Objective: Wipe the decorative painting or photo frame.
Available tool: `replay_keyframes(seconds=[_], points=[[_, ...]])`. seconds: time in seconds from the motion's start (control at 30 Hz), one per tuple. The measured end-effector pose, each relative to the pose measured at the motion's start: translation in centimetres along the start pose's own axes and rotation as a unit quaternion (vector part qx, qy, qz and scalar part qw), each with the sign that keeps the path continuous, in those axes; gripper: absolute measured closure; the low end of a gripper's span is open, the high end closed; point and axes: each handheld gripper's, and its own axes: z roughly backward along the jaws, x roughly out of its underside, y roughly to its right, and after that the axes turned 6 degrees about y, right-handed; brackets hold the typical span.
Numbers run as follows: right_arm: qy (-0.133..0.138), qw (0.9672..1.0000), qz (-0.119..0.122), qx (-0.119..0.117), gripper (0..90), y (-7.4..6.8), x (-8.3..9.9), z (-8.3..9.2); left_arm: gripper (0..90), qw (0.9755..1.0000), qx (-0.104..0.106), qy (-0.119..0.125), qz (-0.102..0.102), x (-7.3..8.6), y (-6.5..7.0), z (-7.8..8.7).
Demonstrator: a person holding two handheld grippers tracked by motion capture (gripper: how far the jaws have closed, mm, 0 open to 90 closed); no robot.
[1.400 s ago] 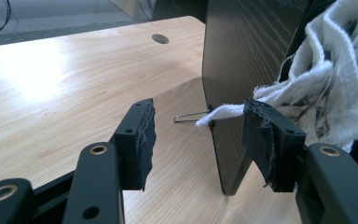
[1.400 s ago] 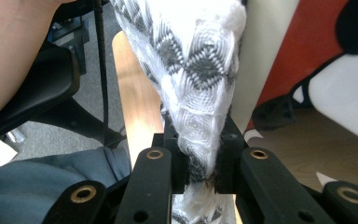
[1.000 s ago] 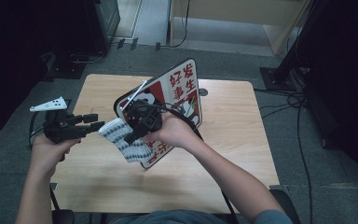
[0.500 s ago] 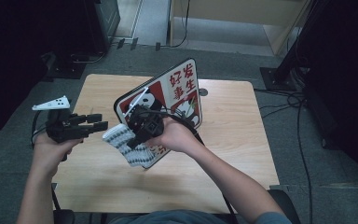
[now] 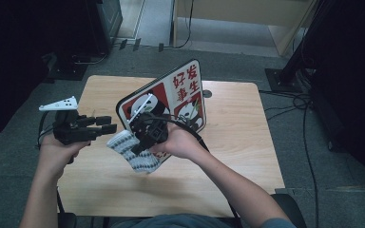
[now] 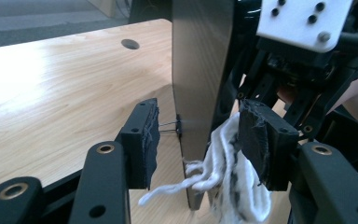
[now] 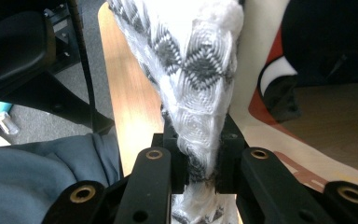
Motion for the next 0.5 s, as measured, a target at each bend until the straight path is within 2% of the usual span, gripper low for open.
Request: replay_keyframes(seconds=[0.27,0.5], points=[[0.002,1.0,-0.001,0.001,80.0,0.3,0.8,-0.4,50.8,0.9998,0.014,-0.012,-0.003,-0.2,0.2,-1.2],[0.004,1.0,-0.001,0.002,79.9,0.4,1.1,-0.6,56.8,0.9997,0.019,-0.015,-0.004,-0.3,0.4,-2.0]])
